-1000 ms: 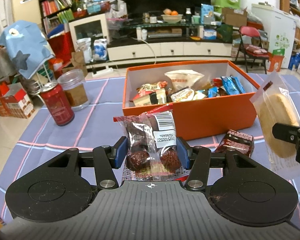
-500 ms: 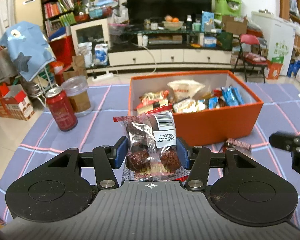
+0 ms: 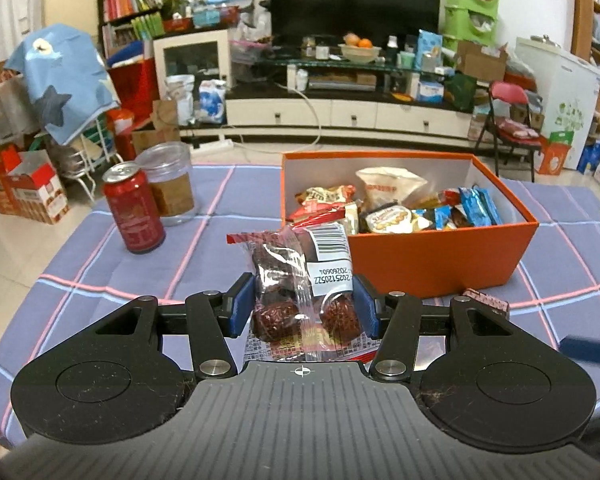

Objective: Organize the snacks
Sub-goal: 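Carry the date packet and bread bag over the orange box with both tools, then open both tools to drop the packets into the box and return to the table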

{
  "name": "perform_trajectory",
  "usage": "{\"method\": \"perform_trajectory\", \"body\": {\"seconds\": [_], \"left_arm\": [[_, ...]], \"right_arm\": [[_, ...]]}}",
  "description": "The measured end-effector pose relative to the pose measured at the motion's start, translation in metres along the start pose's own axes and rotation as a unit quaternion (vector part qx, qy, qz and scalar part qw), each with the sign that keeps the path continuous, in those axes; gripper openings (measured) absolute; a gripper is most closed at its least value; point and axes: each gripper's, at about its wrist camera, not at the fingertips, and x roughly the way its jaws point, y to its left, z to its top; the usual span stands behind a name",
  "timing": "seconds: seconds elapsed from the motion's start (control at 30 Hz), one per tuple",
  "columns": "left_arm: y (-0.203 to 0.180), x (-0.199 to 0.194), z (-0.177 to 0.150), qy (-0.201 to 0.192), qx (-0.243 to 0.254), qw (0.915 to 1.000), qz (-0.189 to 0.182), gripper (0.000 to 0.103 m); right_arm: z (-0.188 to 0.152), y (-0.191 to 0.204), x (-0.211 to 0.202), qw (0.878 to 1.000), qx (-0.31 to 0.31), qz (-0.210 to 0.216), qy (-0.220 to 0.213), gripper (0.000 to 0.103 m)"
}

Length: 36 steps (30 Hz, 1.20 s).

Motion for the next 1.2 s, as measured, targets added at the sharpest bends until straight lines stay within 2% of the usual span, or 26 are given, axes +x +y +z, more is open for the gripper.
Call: {"method": "perform_trajectory", "body": {"seconds": [0.1, 0.2, 0.3, 0.37, 0.43, 0.5, 0.53, 0.67, 0.77, 0.87, 1.0, 1.13, 1.17, 1.2], "left_arm": [[0.006, -0.002, 0.000, -0.001, -0.004, 1.0000, 0.000, 0.021], [0.013, -0.003, -0.001, 0.000, -0.009, 1.0000, 0.000, 0.021], [0.021, -0.004, -0.001, 0.002, -0.015, 0.9999, -0.001, 0.021], [0.026, -0.005, -0.001, 0.001, -0.018, 0.9998, -0.001, 0.021], [0.030, -0.005, -0.001, 0.002, -0.022, 0.9998, 0.000, 0.021], [0.034, -0.004, -0.001, 0.004, -0.026, 0.9997, 0.000, 0.021], [0.035, -0.004, -0.001, 0.004, -0.027, 0.9996, 0.000, 0.021], [0.037, -0.009, 0.001, -0.003, -0.028, 0.9996, -0.004, 0.021], [0.036, -0.012, 0.011, -0.013, -0.023, 0.9996, -0.012, 0.021], [0.036, -0.004, 0.032, -0.024, -0.040, 0.9984, -0.032, 0.021], [0.017, 0.029, 0.069, -0.040, -0.028, 0.9983, -0.031, 0.021], [-0.004, 0.071, 0.097, -0.029, -0.028, 0.9980, -0.049, 0.022], [-0.010, 0.082, 0.100, -0.028, -0.021, 0.9979, -0.055, 0.025], [-0.014, 0.091, 0.102, -0.025, -0.018, 0.9978, -0.058, 0.033]], "right_arm": [[-0.008, 0.038, 0.013, 0.996, -0.083, -0.022, -0.005, 0.093], [-0.019, 0.059, 0.033, 0.990, -0.134, -0.032, 0.010, 0.079], [-0.022, 0.055, 0.054, 0.991, -0.124, -0.035, 0.035, 0.072], [-0.025, 0.052, 0.065, 0.990, -0.126, -0.040, 0.052, 0.073], [-0.026, 0.049, 0.077, 0.990, -0.119, -0.023, 0.074, 0.072], [-0.029, 0.045, 0.085, 0.990, -0.105, -0.016, 0.092, 0.059], [-0.026, 0.043, 0.085, 0.990, -0.097, -0.016, 0.098, 0.057], [-0.015, 0.044, 0.053, 0.993, -0.094, -0.020, 0.066, 0.056], [0.007, 0.037, 0.010, 0.996, -0.087, -0.026, 0.018, 0.057], [0.046, 0.017, -0.006, 0.997, -0.063, -0.036, -0.030, 0.057], [0.118, -0.018, 0.029, 0.997, -0.037, -0.057, -0.048, 0.057], [0.158, -0.031, 0.070, 0.995, -0.043, -0.076, -0.037, 0.057], [0.164, -0.033, 0.078, 0.995, -0.046, -0.078, -0.035, 0.057], [0.167, -0.035, 0.085, 0.995, -0.046, -0.080, -0.037, 0.060]]}}
